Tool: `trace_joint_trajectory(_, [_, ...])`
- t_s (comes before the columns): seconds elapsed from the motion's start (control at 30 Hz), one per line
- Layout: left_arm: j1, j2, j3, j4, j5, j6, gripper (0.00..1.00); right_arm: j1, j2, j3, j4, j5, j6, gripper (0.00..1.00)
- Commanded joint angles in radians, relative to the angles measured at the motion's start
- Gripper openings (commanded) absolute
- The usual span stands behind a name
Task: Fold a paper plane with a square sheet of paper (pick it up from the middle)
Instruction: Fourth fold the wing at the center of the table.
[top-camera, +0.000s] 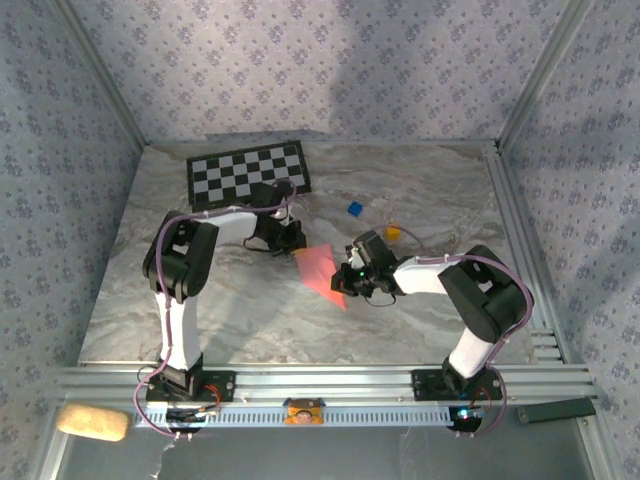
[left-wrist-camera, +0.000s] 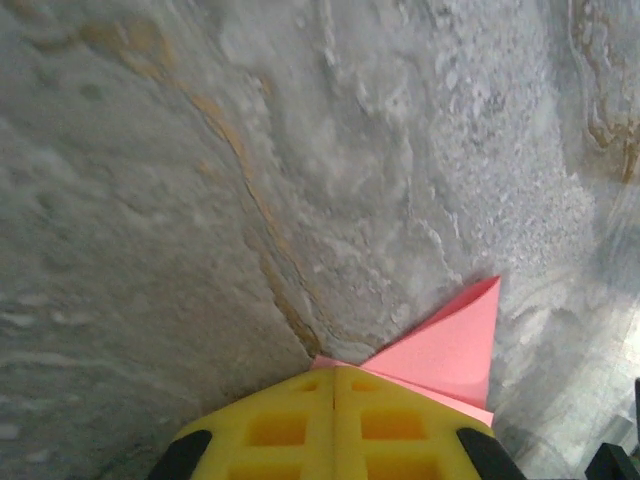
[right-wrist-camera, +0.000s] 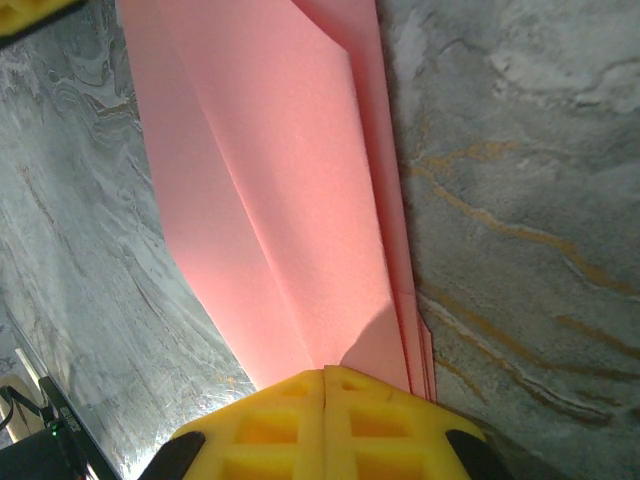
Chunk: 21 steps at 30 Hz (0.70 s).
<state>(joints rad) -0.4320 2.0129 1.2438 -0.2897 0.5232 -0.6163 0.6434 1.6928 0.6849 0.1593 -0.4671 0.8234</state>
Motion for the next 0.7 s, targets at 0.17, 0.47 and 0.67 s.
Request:
trace_joint_trajectory(0.17, [0.045,-0.031,0.063,-0.074,-0.101,0.038,0.03,0.010,0.039,-0.056,-0.155,0.039,0.008,0.00])
trace_joint_trajectory(0.47, [-0.022,-0.161,-0.002,-0.032,-0.038,-0.011,0.05,0.011,0.044,-0.056,-0.146,0.039,0.016,0.00])
trace_joint_trajectory(0.67, [-0.141,-0.172,-0.094,0.054,0.005,-0.069,0.04,0.010,0.038,-0.057,-0.149,0.047,0.019,0.00])
